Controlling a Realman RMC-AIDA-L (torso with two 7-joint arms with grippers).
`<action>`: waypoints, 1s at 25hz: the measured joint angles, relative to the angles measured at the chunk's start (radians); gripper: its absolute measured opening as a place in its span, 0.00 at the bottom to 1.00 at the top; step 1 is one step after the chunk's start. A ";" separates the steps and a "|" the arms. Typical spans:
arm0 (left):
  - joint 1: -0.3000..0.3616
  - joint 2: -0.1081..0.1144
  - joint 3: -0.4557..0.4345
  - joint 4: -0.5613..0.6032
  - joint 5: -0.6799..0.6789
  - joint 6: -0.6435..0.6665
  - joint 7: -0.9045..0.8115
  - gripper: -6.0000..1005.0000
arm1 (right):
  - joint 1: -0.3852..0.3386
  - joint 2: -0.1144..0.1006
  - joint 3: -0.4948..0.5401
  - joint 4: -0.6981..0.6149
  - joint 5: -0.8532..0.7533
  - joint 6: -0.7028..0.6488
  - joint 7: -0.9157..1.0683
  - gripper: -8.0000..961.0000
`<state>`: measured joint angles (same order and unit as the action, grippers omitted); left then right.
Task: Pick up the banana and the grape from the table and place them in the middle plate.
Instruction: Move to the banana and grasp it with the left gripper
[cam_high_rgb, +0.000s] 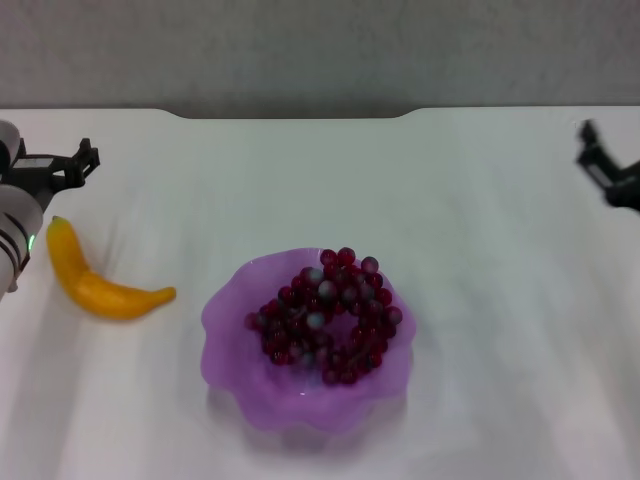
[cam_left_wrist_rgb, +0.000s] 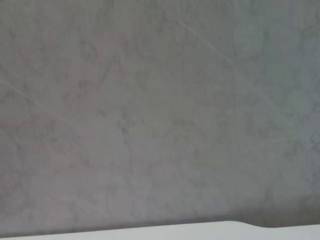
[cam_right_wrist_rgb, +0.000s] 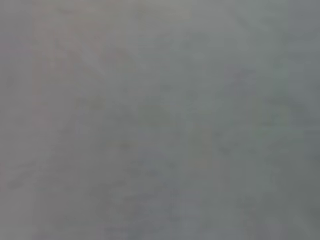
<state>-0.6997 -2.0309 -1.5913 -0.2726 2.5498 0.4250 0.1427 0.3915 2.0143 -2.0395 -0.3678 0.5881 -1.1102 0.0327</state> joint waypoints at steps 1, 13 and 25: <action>0.001 0.000 0.002 0.000 0.000 0.004 0.000 0.89 | -0.001 0.000 0.007 0.003 0.031 0.000 -0.007 0.93; 0.013 -0.004 0.006 0.003 0.005 0.057 -0.008 0.89 | -0.003 -0.004 0.022 0.027 0.374 -0.001 -0.005 0.93; 0.017 -0.009 0.006 -0.001 0.000 0.076 -0.010 0.89 | -0.002 -0.003 0.093 0.060 0.388 -0.017 -0.003 0.93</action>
<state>-0.6827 -2.0401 -1.5849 -0.2736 2.5494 0.5009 0.1322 0.3892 2.0116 -1.9469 -0.3082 0.9758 -1.1268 0.0297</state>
